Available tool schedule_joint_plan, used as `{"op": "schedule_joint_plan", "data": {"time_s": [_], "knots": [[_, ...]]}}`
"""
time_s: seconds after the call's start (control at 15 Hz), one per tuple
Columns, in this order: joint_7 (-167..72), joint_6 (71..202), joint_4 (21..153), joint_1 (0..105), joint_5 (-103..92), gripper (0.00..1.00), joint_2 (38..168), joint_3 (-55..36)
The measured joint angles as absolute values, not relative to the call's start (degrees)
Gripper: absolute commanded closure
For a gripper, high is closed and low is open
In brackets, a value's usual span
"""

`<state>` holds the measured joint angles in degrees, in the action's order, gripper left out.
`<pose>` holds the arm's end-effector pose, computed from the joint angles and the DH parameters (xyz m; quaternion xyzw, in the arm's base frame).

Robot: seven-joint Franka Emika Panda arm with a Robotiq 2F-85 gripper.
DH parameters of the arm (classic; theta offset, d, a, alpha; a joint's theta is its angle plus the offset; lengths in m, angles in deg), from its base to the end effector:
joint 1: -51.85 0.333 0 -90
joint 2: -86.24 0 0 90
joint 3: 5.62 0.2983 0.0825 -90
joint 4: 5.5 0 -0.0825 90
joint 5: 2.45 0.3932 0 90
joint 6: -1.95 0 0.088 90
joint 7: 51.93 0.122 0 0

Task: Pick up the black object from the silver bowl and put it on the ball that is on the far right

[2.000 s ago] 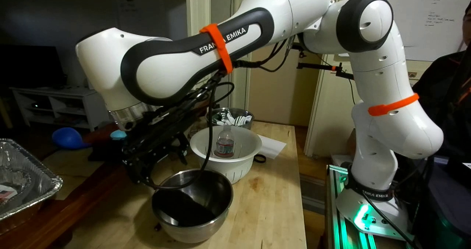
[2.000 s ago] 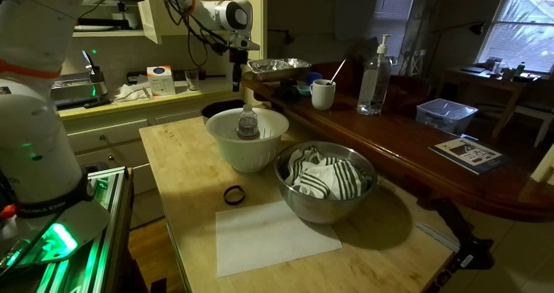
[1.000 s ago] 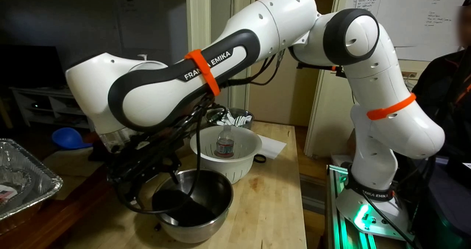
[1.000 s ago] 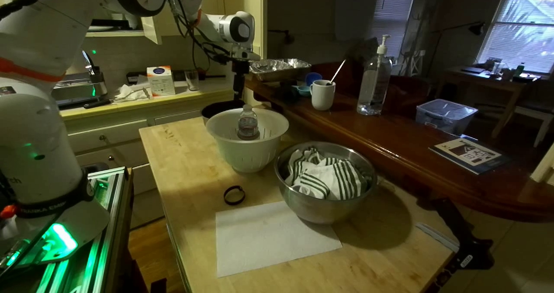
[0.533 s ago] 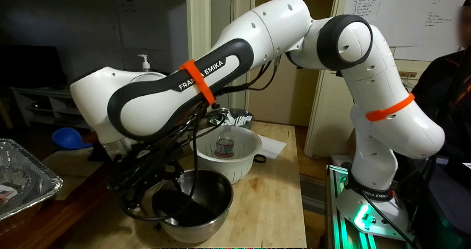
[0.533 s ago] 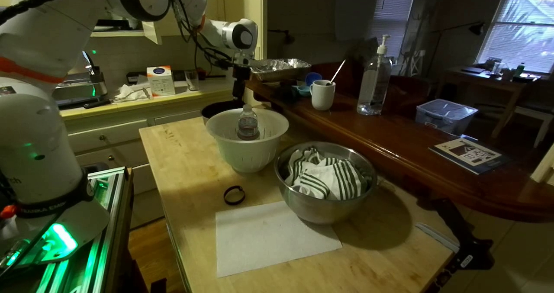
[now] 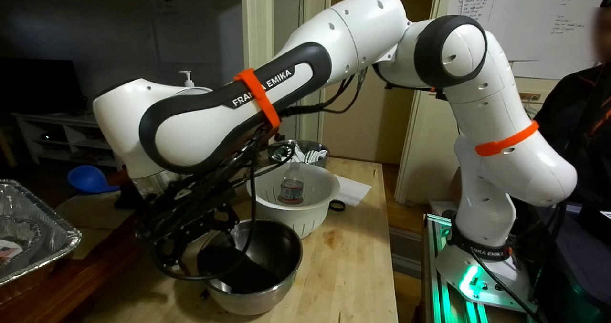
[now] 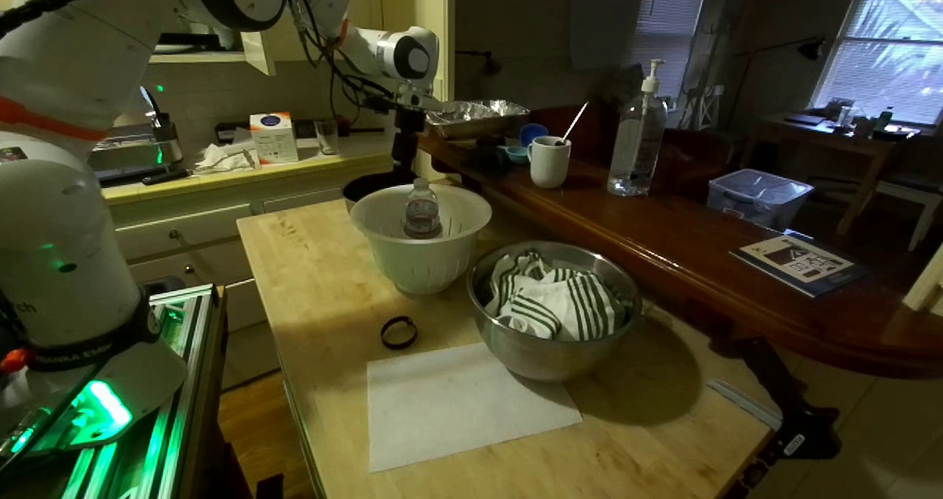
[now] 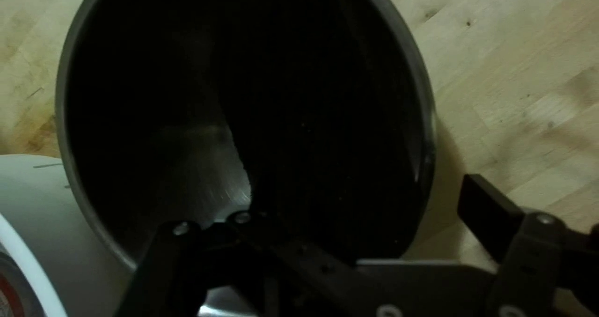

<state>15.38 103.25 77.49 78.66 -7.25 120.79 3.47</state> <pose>0.5597 0.3768 0.2852 0.9552 -0.2620 -0.0906 0.1035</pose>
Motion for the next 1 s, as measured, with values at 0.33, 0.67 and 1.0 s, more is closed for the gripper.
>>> {"op": "schedule_joint_plan", "data": {"time_s": [0.33, 0.67, 1.0], "knots": [[18.45, 103.25, 80.24, 78.61, -6.76, 0.0, 117.78, 3.3], [19.13, 103.26, 82.66, 78.39, -6.64, 0.0, 116.47, 3.24], [19.16, 103.43, 83.03, 78.36, -6.97, 0.0, 116.13, 2.7]]}}
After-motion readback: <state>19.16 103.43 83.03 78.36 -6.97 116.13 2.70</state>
